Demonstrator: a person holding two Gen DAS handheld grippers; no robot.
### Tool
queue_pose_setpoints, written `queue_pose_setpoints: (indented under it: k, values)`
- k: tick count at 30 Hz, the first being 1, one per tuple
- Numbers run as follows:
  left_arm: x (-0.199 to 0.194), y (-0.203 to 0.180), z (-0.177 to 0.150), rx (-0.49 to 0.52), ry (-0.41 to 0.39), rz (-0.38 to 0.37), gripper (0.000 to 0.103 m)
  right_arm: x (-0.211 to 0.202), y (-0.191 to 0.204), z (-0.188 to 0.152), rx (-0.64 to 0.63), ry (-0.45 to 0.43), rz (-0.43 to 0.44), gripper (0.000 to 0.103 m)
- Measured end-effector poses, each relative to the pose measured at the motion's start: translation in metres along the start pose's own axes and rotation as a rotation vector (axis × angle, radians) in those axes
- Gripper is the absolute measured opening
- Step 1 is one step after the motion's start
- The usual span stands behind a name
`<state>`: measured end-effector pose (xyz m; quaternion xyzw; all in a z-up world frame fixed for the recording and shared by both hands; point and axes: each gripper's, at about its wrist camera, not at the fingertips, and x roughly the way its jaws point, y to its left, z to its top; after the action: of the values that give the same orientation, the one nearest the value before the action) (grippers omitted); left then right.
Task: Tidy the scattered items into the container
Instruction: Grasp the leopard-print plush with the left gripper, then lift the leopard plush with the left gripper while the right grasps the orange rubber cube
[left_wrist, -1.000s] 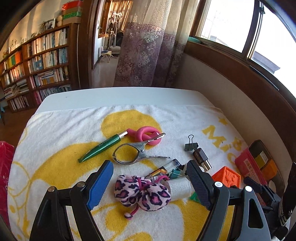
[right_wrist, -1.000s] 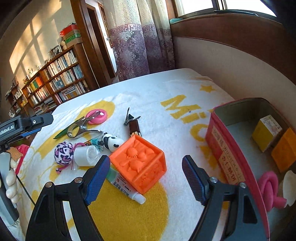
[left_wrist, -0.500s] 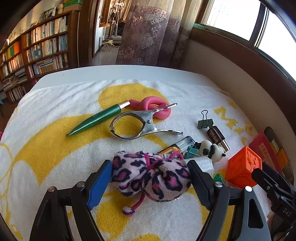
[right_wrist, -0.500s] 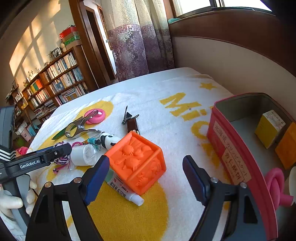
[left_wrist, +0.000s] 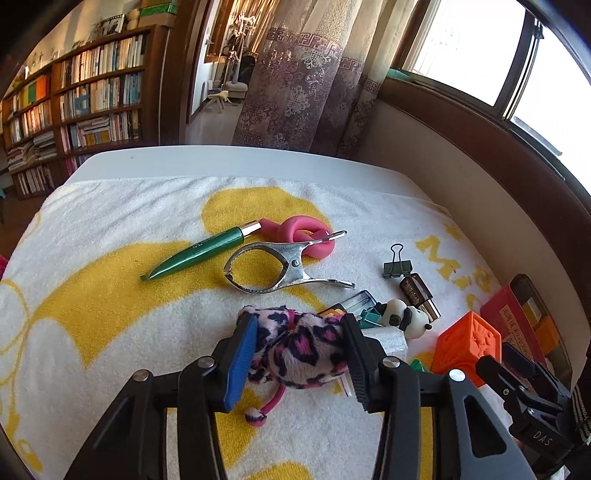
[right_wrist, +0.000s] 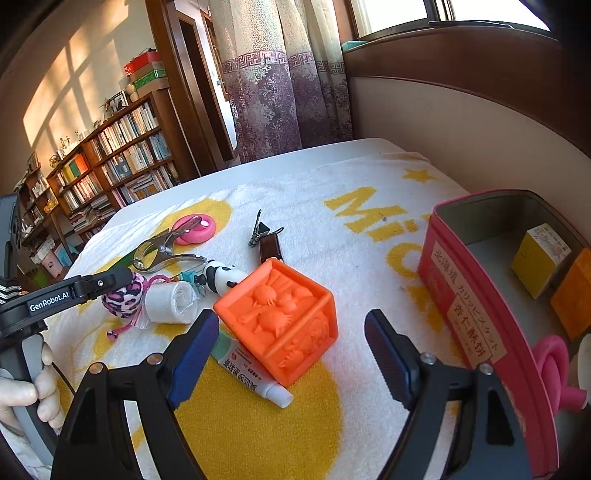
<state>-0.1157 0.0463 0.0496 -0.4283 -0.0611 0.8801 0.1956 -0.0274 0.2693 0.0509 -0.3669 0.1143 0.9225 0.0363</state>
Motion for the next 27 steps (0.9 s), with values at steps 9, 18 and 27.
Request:
queue_pose_setpoints:
  k: [9, 18, 27]
  values:
    - [0.005, -0.005, -0.003, 0.027, 0.005, 0.017, 0.052, 0.001, -0.002, 0.000, 0.010, 0.002, 0.001, 0.084]
    - [0.017, 0.009, -0.005, 0.007, 0.000, 0.108, 0.085, 0.002, -0.004, -0.001, 0.022, 0.012, 0.011, 0.084]
    - [0.039, 0.017, -0.011, -0.021, 0.074, 0.062, 0.083, 0.004, -0.003, -0.002, 0.015, 0.018, 0.013, 0.084]
